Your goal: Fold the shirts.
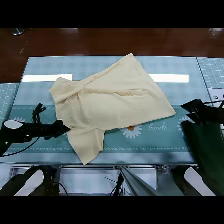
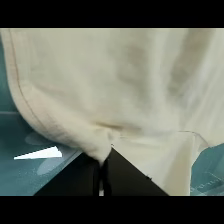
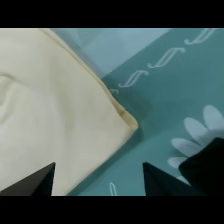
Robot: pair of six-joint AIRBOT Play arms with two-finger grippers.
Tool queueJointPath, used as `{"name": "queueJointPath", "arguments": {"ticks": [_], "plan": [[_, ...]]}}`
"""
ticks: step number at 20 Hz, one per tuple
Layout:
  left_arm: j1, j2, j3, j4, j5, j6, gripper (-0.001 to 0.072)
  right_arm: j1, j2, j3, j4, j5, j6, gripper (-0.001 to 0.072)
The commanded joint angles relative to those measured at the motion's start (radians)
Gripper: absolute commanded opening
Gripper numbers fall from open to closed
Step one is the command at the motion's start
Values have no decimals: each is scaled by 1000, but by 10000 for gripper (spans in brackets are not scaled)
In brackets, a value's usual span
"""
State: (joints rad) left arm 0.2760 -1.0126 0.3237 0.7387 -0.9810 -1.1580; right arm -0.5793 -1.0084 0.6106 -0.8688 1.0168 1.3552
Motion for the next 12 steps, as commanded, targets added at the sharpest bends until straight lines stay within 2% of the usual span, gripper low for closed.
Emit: {"name": "queueJointPath", "arguments": {"ticks": [1, 4, 8, 12], "plan": [[-5, -2, 6, -12, 3, 5, 24, -15, -109, 3, -17, 25, -11, 629], [-5, -3, 6, -58, 2, 5, 24, -3, -232, 56, 49, 11, -46, 629], [-5, -3, 6, -89, 2, 5, 24, -3, -363, 168, 51, 87, -82, 629], [-5, -3, 6, -89, 11, 5, 25, 24, -428, 190, 50, 106, -101, 628]]}}
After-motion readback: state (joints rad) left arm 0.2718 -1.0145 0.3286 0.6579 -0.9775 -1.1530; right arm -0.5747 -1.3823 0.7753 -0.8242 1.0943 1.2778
